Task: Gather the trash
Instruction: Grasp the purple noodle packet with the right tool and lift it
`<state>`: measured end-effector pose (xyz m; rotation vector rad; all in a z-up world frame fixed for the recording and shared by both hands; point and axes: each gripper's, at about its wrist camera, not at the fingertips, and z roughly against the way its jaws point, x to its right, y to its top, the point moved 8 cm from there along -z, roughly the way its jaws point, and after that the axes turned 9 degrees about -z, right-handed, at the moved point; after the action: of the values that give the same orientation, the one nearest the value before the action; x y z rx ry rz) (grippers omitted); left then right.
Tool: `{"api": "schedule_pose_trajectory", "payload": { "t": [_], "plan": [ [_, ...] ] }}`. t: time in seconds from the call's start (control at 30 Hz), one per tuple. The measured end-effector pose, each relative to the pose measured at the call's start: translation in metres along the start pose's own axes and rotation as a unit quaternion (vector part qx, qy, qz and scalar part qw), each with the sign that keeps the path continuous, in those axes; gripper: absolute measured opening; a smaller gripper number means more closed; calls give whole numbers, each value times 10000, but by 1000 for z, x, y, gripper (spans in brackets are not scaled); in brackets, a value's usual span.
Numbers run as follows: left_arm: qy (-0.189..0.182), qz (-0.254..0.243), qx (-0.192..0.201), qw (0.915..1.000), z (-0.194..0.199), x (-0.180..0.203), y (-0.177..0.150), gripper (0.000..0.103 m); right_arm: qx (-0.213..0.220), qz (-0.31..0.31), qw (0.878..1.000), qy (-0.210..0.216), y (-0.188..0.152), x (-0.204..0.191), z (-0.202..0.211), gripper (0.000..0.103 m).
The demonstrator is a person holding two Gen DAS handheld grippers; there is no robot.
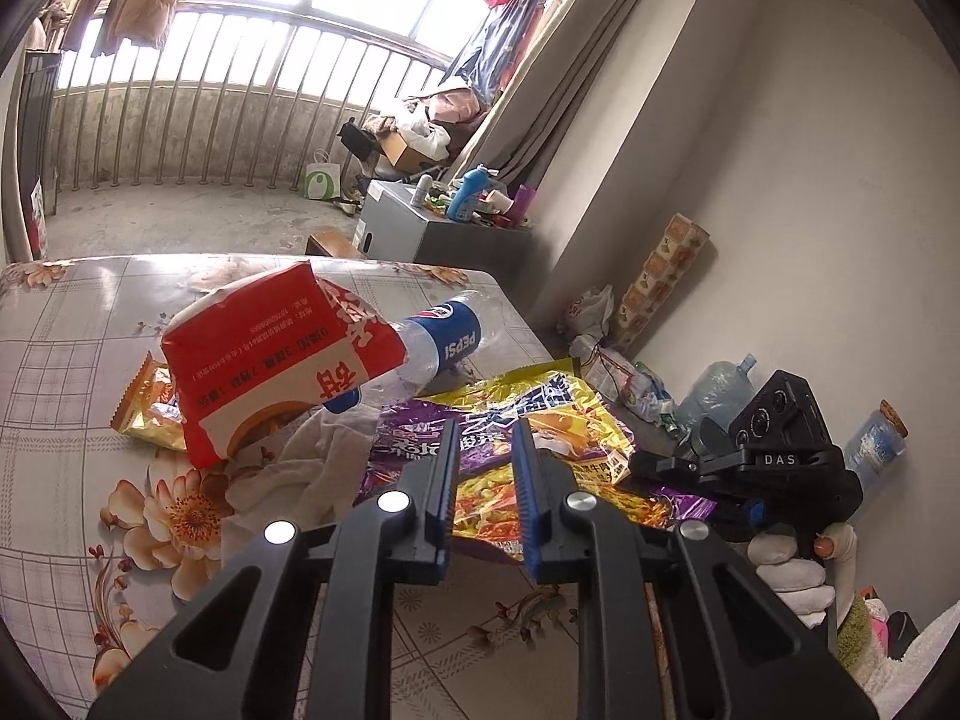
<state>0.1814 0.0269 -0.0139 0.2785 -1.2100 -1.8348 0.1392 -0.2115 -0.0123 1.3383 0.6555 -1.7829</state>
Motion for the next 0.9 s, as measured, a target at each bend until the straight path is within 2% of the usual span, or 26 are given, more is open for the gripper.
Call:
{"api": "schedule_pose_trajectory", "payload": {
  "t": [0.13, 0.33, 0.47, 0.6, 0.77, 0.9],
  "plan": [
    [-201, -84, -63, 9997, -3, 21, 2, 17, 12, -55, 9992, 389, -11, -1, 32, 0],
    [-612, -257, -298, 9974, -14, 59, -4, 17, 123, -100, 9989, 432, -32, 14, 81, 0],
    [-951, -468, -694, 9919, -35, 94, -26, 17, 241, -139, 9995, 169, -42, 38, 109, 0],
    [-1267, -626, -1290, 9815, -65, 125, -64, 17, 402, -422, 9982, -152, -47, 67, 124, 0],
    [-1244, -832, -1951, 9693, -103, 139, -107, 17, 547, -511, 9963, -424, -48, 84, 132, 3],
    [-1114, -884, -2281, 9632, -122, 137, -126, 17, 598, -347, 9946, -770, -48, 87, 127, 4]
  ]
}}
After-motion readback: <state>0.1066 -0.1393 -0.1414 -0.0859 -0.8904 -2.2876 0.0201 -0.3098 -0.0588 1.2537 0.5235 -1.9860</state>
